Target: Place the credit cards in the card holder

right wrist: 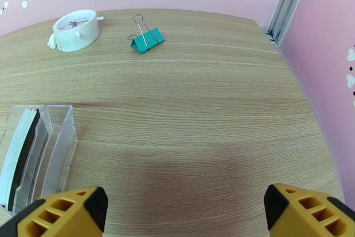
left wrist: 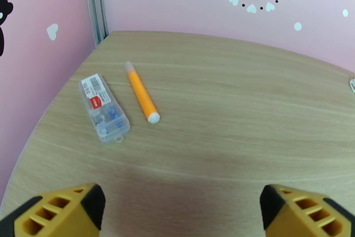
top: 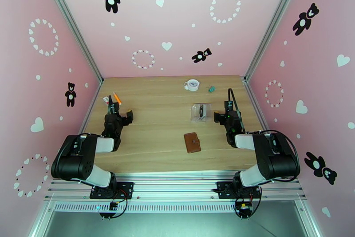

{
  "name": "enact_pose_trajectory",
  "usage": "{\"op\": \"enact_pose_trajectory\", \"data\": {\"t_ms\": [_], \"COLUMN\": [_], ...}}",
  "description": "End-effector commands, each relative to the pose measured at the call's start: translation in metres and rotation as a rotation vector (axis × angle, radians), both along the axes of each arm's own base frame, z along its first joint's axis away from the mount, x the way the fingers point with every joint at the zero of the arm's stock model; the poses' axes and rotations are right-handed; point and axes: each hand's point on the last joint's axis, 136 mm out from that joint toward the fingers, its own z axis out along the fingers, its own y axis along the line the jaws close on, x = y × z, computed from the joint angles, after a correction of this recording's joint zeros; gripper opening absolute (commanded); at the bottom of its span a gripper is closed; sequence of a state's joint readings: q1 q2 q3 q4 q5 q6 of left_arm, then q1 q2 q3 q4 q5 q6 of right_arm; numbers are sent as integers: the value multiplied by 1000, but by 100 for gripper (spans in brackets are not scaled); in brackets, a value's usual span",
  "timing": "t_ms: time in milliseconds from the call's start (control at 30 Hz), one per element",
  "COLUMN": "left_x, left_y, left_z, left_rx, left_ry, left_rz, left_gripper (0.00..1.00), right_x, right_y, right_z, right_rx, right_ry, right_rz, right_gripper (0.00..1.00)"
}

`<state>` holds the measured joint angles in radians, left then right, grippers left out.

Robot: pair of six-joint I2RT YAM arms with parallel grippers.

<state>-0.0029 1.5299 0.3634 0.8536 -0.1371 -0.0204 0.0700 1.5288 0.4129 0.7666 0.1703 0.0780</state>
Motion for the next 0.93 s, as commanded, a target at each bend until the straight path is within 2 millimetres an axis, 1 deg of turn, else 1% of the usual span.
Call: {"op": "enact_pose_trajectory", "data": {"t_ms": [0, 500, 733, 900], "left_x": [6, 5, 5, 5], "left_y": [0, 0, 0, 0], "left_z": [10, 11, 11, 11], "left_rx": [-8, -5, -4, -4], "left_ry": [-32, -35, -35, -35], "left_rz": [-13, -13, -12, -13], "left_gripper": [98, 99, 99, 98], "right_x": [2, 2, 5, 2], "right_y": [-1, 0, 1, 2], "right_z": [5, 6, 2, 5], "right_rx": [-1, -2, 2, 5], "right_ry": [-30, -32, -8, -29], "right_rz": [-1, 3, 13, 22], "right_gripper": [99, 99, 99, 99]}}
